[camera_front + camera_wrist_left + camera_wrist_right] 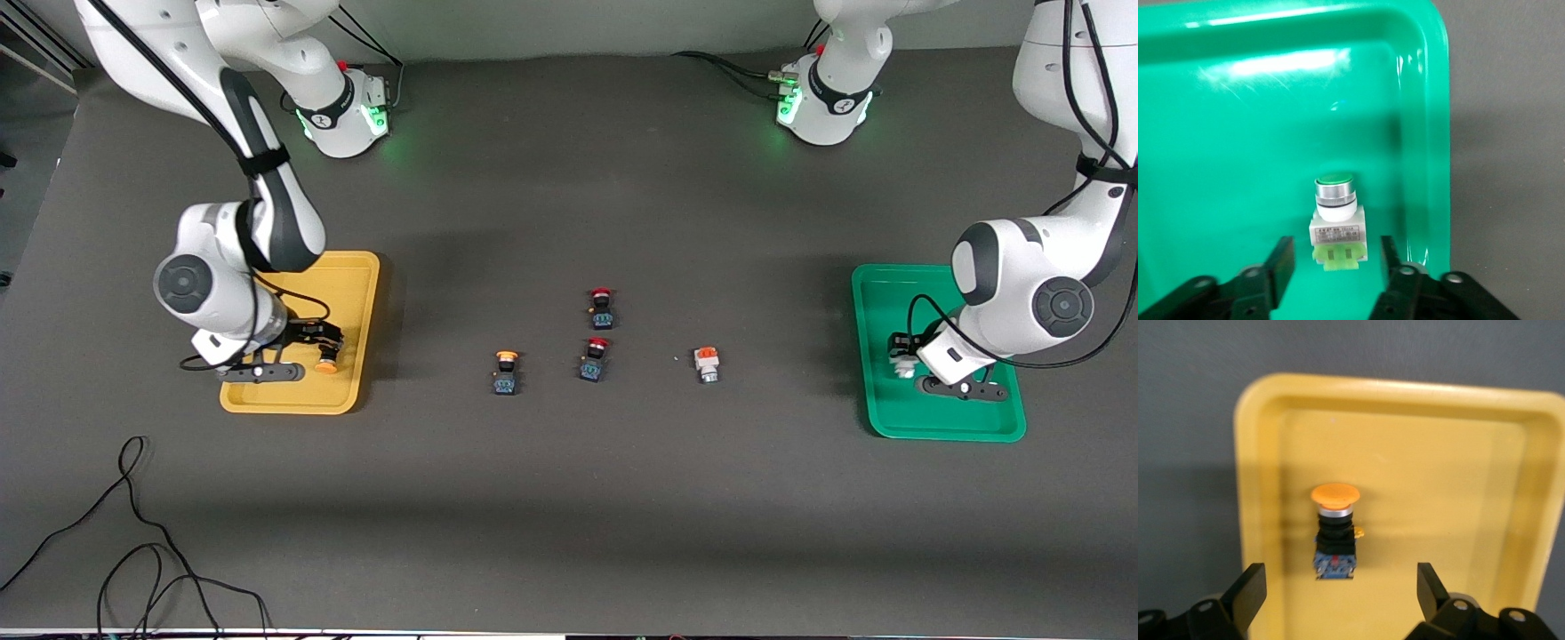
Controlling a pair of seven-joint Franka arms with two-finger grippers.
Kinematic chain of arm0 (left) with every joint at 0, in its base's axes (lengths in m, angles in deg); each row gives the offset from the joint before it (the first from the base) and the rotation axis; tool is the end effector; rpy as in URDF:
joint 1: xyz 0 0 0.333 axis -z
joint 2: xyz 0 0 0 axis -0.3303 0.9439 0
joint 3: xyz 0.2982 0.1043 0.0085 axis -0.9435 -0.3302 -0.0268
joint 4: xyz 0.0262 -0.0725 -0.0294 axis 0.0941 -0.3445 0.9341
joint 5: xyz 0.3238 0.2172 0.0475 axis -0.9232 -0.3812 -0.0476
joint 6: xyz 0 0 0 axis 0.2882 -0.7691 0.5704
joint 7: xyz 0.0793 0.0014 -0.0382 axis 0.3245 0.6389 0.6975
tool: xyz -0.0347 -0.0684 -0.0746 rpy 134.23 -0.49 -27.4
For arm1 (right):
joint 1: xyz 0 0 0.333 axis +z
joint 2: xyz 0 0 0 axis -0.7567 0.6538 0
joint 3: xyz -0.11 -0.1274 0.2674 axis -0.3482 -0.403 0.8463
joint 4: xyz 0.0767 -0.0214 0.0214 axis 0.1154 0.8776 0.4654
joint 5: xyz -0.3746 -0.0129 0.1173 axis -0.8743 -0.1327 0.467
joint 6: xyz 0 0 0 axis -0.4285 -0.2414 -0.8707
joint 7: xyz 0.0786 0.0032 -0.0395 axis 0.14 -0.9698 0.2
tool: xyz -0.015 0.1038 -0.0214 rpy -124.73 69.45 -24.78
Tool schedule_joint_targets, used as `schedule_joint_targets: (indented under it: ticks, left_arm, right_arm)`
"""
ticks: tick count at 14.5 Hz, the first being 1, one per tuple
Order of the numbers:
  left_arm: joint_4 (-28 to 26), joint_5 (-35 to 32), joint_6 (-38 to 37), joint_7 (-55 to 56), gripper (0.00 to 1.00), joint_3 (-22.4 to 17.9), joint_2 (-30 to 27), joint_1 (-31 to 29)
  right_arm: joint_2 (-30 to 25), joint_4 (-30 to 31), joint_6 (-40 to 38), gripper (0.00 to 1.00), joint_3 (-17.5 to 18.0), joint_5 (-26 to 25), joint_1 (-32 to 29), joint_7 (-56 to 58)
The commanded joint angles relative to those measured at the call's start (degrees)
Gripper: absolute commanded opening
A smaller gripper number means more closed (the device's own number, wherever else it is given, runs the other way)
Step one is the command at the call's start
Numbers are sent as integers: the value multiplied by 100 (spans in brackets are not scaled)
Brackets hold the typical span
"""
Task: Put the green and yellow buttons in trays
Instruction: 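Grasp second yellow button with right gripper while left gripper grasps orange-based button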
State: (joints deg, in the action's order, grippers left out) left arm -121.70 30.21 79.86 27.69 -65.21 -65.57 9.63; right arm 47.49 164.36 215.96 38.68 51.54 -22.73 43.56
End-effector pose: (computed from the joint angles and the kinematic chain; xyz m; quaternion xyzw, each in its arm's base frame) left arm 0.5761 0.0592 0.2285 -0.9963 0.0645 0.0574 0.0032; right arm 0.5532 0.0435 0.2769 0.9984 0.0026 -0.0473 0.0320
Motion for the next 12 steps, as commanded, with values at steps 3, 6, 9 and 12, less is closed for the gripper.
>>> schedule_joint_targets:
  ticks: [3, 6, 9, 12]
  left_arm:
    - [1283, -98, -2272, -5, 100, 12, -461, 43]
    - [2059, -19, -3146, 65, 100, 74, -487, 156]
    - [2087, -18, -3201, 704, 100, 171, -715, 551]
    - [2043, 86, -3087, 1810, 100, 197, -725, 1271]
  right_arm:
    - [33, -1438, -1659, 100, 33, 61, 395, -604]
    - [280, -2161, -2059, 100, 42, 472, 606, -1115]
    - [596, -2530, -2059, 100, 59, 1019, 843, -1343]
    - [1139, -3056, -1988, 100, 59, 1028, 1326, -2115]
